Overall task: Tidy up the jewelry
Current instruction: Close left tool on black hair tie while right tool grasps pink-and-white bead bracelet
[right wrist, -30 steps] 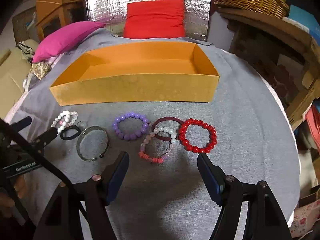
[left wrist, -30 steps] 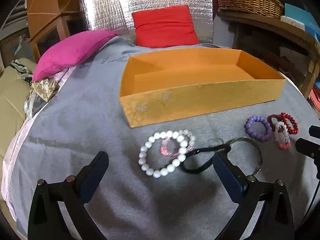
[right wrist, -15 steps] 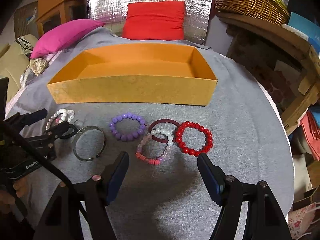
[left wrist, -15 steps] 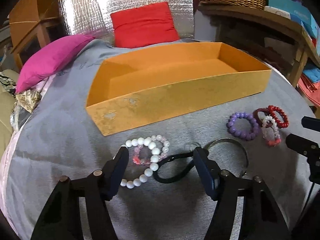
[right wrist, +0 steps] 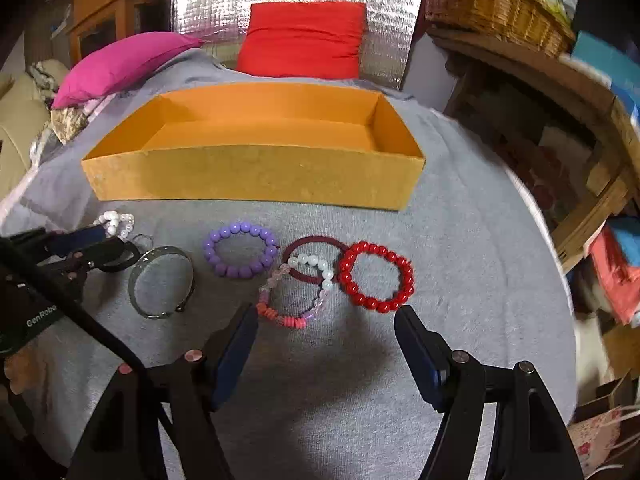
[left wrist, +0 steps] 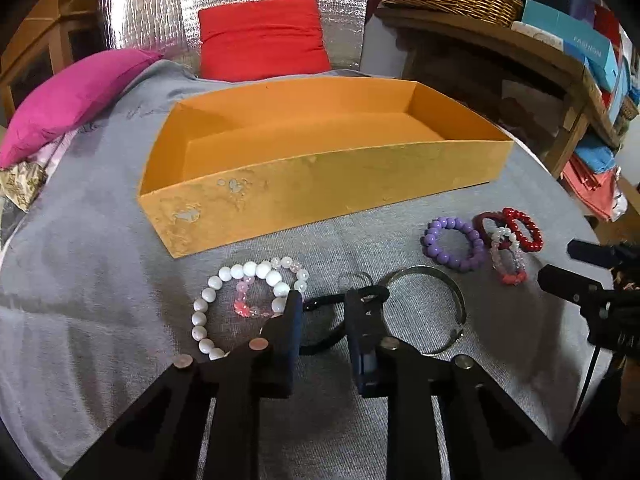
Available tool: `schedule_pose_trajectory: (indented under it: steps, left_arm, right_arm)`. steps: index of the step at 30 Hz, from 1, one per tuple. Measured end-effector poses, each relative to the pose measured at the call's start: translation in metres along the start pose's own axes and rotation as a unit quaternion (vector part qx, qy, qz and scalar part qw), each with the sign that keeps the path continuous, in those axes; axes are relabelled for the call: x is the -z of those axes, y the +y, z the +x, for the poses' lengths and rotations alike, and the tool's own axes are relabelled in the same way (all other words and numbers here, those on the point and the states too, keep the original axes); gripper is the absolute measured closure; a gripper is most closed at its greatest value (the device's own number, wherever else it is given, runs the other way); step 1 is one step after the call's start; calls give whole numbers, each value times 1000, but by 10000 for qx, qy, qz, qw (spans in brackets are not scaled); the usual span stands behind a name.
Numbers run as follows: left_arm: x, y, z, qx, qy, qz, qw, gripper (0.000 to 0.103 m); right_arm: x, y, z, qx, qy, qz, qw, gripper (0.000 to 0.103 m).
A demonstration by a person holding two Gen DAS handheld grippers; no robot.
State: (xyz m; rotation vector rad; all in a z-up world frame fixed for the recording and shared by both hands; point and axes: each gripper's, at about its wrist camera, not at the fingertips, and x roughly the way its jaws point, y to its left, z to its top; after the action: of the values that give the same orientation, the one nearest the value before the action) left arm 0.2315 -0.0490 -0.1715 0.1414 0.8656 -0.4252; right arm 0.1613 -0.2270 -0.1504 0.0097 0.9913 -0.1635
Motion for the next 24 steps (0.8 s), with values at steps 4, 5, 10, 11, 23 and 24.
schedule_pose_trajectory:
  steps: [4, 5, 10, 11, 23, 24]
  left_arm:
    - [2, 5, -2, 128, 60, -47, 9999, 82]
    - [2, 5, -2, 146, 54, -47, 9999, 82]
    - [0, 3, -3, 315, 73, -41, 9995, 81]
    - [0, 2, -2, 369, 94, -16, 9993, 81]
    - [2, -6, 7, 642, 285, 174, 9974, 82]
    - [3, -5, 7, 686, 293, 155, 9971, 83]
  right_arm:
    - [3, -20, 6, -345, 190, 489, 9980, 31]
    - [4, -23, 7, -396, 214, 554, 9974, 33]
    - [8, -35, 13, -716, 408, 889, 9926, 49]
    - [8, -38, 15, -785, 430, 992, 9910, 50]
    - [-3, -43, 37, -1275, 652, 1546, 9775, 62]
    - [-6, -40, 39, -1260, 658, 1529, 9780, 62]
